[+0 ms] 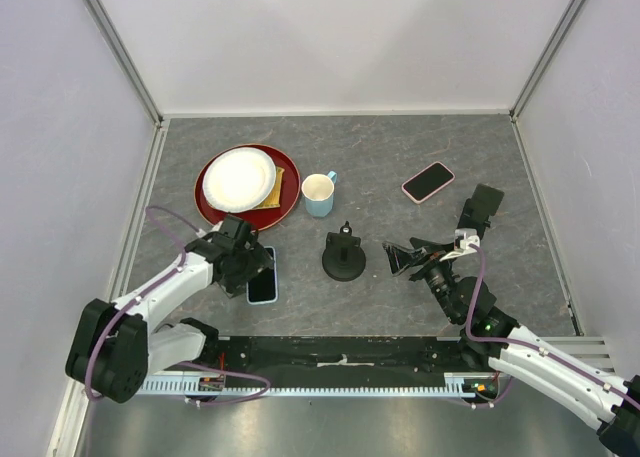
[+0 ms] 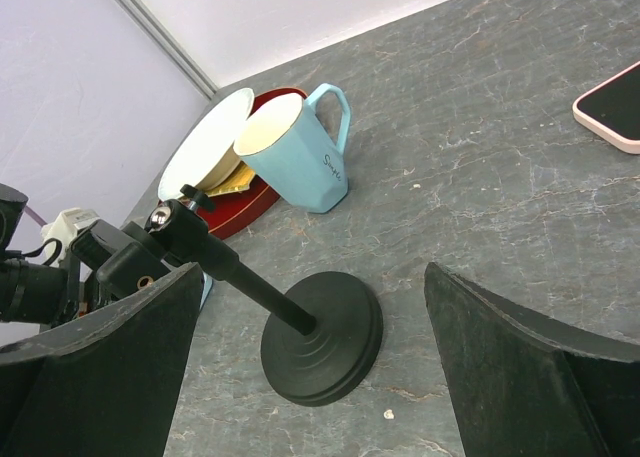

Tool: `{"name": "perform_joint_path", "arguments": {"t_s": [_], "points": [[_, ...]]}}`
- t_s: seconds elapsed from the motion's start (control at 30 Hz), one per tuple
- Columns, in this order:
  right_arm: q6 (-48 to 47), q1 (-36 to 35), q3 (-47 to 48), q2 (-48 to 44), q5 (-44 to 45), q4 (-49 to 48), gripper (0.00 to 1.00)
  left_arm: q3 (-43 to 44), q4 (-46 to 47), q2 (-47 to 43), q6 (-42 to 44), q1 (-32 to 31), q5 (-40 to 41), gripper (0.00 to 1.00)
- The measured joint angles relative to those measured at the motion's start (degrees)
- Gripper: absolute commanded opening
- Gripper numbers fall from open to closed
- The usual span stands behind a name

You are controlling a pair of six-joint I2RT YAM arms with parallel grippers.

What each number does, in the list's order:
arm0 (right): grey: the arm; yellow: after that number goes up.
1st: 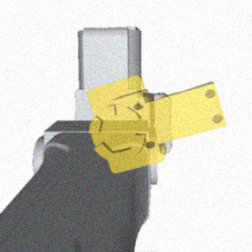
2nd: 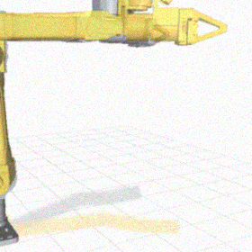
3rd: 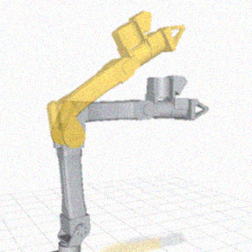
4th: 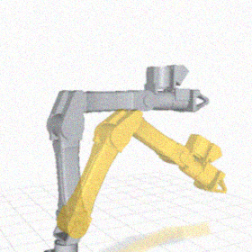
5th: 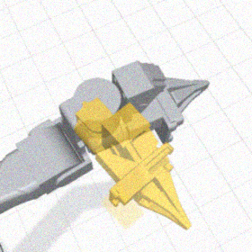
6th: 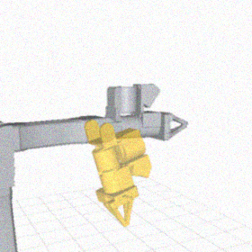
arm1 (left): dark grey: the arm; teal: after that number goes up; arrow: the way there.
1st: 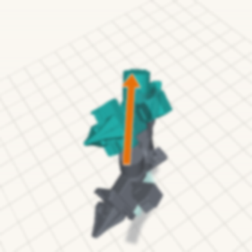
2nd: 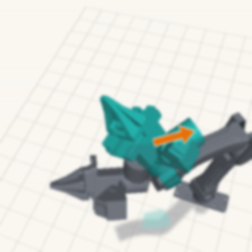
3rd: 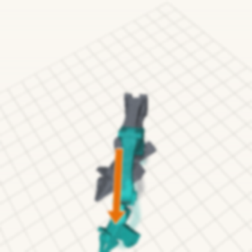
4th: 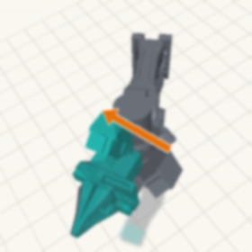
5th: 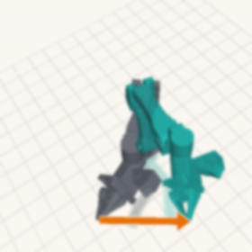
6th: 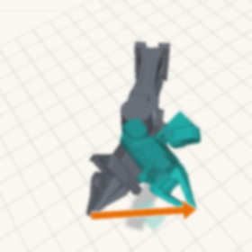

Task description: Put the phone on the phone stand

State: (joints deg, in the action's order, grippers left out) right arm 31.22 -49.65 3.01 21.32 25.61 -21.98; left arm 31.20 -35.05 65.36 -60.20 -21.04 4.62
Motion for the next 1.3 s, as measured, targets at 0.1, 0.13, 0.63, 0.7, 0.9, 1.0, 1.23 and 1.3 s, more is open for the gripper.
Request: {"name": "perform_joint_path", "arguments": {"t_s": [0.1, 0.13, 0.63, 0.7, 0.9, 1.0, 1.23, 1.3], "points": [[0.0, 0.0, 0.0, 0.0, 0.1, 0.0, 0.98, 0.0, 1.4, -0.1, -0.4, -4.7, 0.2, 1.00], [0.0, 0.0, 0.0, 0.0, 0.1, 0.0, 0.98, -0.1, 1.7, -0.2, -0.4, -5.9, 0.3, 1.00], [0.0, 0.0, 0.0, -1.5, 0.9, 1.4, 0.98, 11.8, -2.9, 16.7, 0.6, -13.3, 7.4, 0.98], [0.1, 0.0, 0.0, -1.7, 1.3, 2.0, 0.98, 12.6, -3.7, 17.8, 0.6, -13.7, 8.1, 0.93], [0.7, 0.0, 0.0, -1.7, 1.7, 4.0, 0.98, 13.4, -5.0, 19.3, 0.6, -13.9, 8.9, 0.82], [1.7, 0.0, 0.0, -1.3, 2.9, 6.3, 0.98, 13.7, -5.2, 19.6, 0.6, -14.0, 9.1, 0.75], [5.1, 0.0, 2.9, 3.1, 6.1, 17.6, 0.98, 13.8, -5.2, 20.1, 0.9, -14.1, 9.3, 0.46], [6.1, 0.0, 4.6, 4.3, 6.3, 20.9, 0.98, 13.6, -4.8, 20.0, 1.4, -14.1, 9.2, 0.14]]}}
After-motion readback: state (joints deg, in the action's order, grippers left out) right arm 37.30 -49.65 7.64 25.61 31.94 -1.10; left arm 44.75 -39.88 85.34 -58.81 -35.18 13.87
